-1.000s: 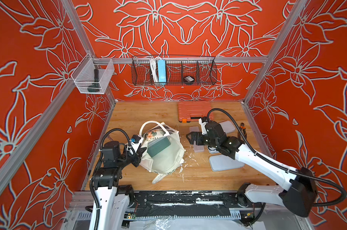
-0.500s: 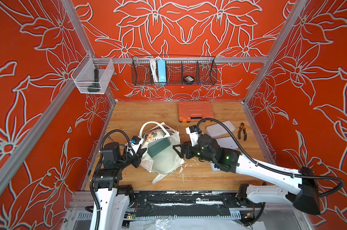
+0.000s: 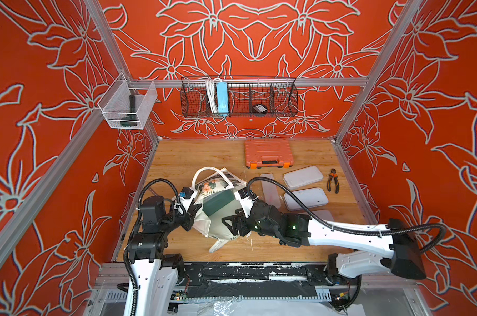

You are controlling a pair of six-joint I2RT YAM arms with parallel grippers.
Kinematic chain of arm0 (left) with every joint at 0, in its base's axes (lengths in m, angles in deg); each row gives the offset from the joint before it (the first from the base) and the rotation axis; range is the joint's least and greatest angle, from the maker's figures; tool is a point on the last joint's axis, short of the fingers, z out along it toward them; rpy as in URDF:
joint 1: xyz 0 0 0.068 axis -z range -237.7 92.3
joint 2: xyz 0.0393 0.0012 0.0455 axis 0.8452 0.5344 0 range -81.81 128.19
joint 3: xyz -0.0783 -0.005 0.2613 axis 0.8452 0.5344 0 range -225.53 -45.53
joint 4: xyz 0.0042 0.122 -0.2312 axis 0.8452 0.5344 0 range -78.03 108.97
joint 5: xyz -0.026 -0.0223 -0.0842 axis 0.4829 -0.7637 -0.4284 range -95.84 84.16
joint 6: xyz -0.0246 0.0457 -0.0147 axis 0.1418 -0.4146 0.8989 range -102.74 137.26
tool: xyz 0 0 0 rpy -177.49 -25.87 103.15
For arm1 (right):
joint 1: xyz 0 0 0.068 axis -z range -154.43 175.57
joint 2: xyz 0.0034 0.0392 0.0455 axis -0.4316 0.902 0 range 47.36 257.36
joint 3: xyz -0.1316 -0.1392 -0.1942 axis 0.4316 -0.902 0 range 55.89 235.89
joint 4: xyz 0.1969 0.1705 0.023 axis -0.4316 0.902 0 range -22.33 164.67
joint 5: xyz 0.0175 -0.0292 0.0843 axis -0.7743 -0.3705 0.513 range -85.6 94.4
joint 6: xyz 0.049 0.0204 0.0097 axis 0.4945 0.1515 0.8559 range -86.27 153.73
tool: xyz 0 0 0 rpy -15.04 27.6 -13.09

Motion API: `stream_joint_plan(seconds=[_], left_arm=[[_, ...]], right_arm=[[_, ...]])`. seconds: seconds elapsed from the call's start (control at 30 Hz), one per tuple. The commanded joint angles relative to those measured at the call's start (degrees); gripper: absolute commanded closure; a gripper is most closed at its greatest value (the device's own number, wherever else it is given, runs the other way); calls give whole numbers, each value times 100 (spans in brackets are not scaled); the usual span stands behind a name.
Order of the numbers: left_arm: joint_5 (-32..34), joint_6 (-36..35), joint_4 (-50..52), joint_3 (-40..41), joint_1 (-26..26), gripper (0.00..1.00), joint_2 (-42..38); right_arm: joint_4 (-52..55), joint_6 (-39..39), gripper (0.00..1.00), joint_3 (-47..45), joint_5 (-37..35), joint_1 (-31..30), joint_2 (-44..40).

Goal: Take out the pencil case from the canvas bag
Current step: Place the pencil case at the center of the board, then pick up the pencil case from the canvas bag.

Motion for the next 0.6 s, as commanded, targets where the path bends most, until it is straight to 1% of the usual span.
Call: stream_joint_plan(seconds=[0.0,0.1,0.2,0.23,0.27,0.33,0.4,0.47,0.57], left_arm=[[60,37,270,89,-51,100,-15],[60,35,270,86,-56,100,-17],[60,38,274,77,-60,100,-21],[52,41,273,83,-61,100,-22],[35,41,277,80,-60,100,-15],[8,24,273,73,-61,100,-10],[8,18,270,76,-61,100,-6],[16,9,270,85,-72,100,-7],[16,6,269,70,-69,100,-24]], right_arm=[[-148,-65,26,221,-156,-95,193],[-134,-23,28,289,-194,-148,383],[-89,165,33,305,-317,-158,598],[-21,350,35,313,-453,-158,669],[96,595,35,339,-618,-160,755],[101,847,36,369,-731,-158,906],[173,1005,37,486,-815,-168,1096],[275,1127,40,663,-884,-166,1326],[265,1268,41,831,-964,-169,1586]])
